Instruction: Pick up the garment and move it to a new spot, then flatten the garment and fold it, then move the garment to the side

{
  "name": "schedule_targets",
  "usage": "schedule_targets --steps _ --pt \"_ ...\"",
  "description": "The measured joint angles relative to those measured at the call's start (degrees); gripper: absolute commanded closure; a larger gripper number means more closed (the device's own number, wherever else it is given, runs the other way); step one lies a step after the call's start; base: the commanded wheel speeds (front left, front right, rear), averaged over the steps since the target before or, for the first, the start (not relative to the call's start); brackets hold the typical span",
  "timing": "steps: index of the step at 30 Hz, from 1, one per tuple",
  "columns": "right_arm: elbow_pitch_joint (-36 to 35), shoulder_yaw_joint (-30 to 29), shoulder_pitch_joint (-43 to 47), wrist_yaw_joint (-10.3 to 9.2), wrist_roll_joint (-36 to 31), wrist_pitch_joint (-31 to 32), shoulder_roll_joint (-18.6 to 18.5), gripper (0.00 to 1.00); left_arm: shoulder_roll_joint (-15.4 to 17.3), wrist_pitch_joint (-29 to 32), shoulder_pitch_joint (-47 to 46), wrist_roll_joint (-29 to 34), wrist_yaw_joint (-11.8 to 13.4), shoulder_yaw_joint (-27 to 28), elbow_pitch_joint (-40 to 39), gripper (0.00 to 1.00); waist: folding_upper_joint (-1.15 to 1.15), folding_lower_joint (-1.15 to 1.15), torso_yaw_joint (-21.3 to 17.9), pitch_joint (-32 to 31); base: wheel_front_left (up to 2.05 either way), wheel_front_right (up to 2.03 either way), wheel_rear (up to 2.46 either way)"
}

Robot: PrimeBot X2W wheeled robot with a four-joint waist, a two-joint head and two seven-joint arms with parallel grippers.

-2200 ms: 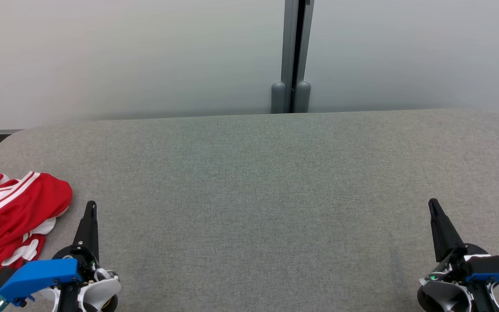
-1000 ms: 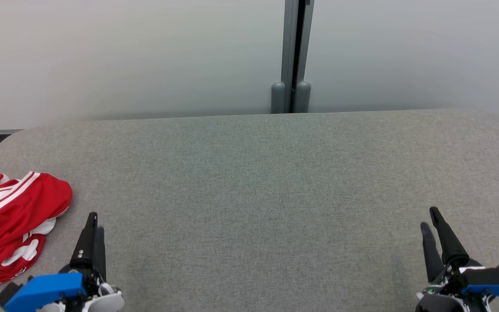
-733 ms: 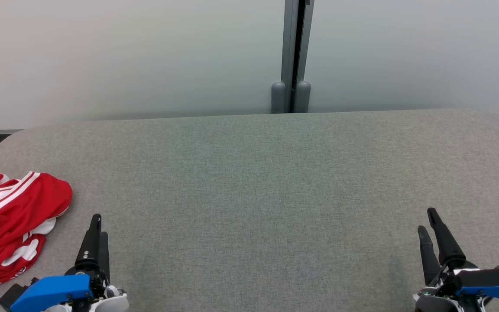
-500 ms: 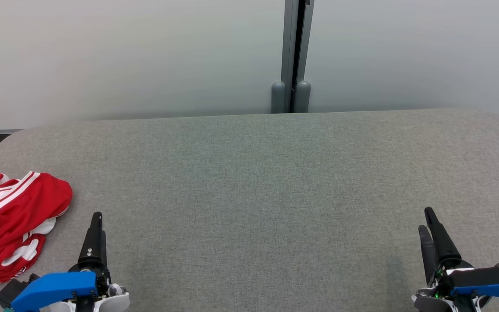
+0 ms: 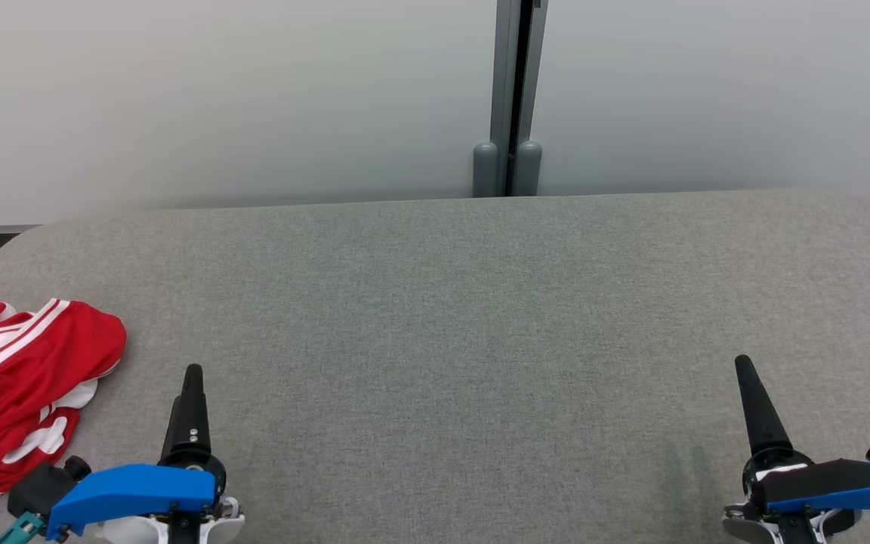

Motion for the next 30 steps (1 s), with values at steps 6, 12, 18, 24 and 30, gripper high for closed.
schedule_targets --steps 6,12,18,24,30 --pt "-0.44 -0.22 0.20 0.00 -6.00 -1.29 -0.01 0.00 0.01 -1.26 0.14 7.44 0.45 -1.48 -0.26 0.00 0.00 0.00 0.04 0.05 0.00 0.00 0.00" --pt "-0.70 -0.12 0.34 0.00 -11.58 -2.50 -0.01 0.00 0.05 -2.37 0.14 14.38 0.65 -2.44 -0.44 0.00 0.00 0.00 0.14 0.10 0.00 0.00 0.00" --pt "-0.96 -0.02 0.36 0.00 -16.95 -3.57 -0.01 0.00 0.44 -3.58 0.14 20.69 0.91 -3.63 -0.43 0.00 0.00 0.00 0.17 0.03 0.00 0.00 0.00" --pt "-1.11 -0.03 0.40 0.00 -21.59 -4.60 -0.02 0.00 0.79 -4.70 0.14 26.05 0.92 -4.86 -0.43 0.00 0.00 0.00 0.26 -0.02 0.00 0.00 0.00" --pt "-1.23 0.10 0.54 0.00 -26.05 -5.72 -0.03 0.00 1.05 -5.65 0.15 30.63 1.18 -5.43 -0.43 0.00 0.00 0.00 0.41 -0.11 0.00 0.00 0.00"
